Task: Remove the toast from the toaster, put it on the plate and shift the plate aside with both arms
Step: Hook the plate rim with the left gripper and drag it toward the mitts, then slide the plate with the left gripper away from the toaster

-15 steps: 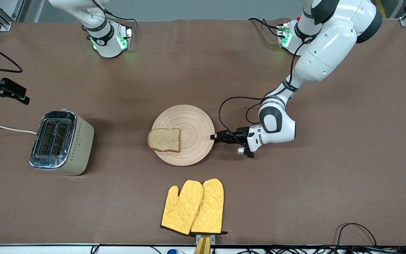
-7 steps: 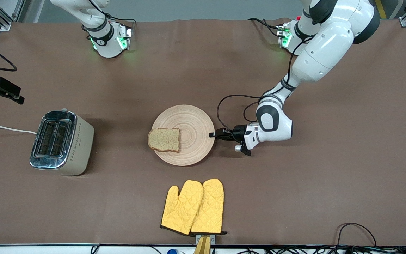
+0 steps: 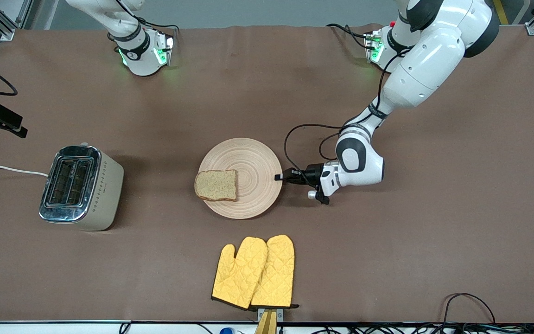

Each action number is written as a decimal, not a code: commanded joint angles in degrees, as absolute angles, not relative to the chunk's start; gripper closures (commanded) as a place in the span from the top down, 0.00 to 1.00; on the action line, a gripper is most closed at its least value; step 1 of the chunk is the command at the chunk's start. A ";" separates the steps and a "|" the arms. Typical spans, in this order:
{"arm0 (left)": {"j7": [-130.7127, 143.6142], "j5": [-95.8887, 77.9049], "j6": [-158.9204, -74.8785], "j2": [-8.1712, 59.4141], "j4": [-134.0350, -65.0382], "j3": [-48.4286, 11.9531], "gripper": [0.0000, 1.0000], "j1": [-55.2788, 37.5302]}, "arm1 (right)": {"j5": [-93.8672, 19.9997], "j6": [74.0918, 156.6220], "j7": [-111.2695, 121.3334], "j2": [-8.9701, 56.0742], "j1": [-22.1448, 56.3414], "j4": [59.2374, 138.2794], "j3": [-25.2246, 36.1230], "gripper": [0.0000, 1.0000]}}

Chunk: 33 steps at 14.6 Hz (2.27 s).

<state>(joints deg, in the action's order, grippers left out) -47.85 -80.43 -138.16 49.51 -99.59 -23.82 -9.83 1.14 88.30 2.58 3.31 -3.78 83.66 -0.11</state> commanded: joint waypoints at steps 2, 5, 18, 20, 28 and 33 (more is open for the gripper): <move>-47.81 -82.18 -138.87 45.36 -100.02 -24.78 0.00 -9.14 | 2.99 87.89 2.81 3.43 -4.75 83.06 -1.05 1.00; -43.44 -82.09 -138.87 41.85 -98.71 -24.70 0.00 -8.70 | 2.90 87.71 2.72 3.52 -4.40 83.06 -1.14 1.00; -40.25 -73.93 -133.07 37.44 -98.17 -24.35 0.00 12.38 | 2.90 87.71 2.29 3.52 -4.13 82.97 -1.23 1.00; -40.25 -71.29 -127.04 38.05 -97.83 -24.26 0.00 16.77 | 2.81 87.63 2.20 3.52 -4.04 82.97 -1.23 1.00; -40.78 -56.63 -113.66 40.43 -96.15 -24.08 0.00 31.97 | 2.81 87.63 2.20 3.52 -3.69 82.97 -1.41 1.00; -40.87 -49.15 -111.71 42.18 -96.51 -23.99 0.00 40.41 | 2.81 87.54 2.46 3.52 -3.78 83.06 -1.41 1.00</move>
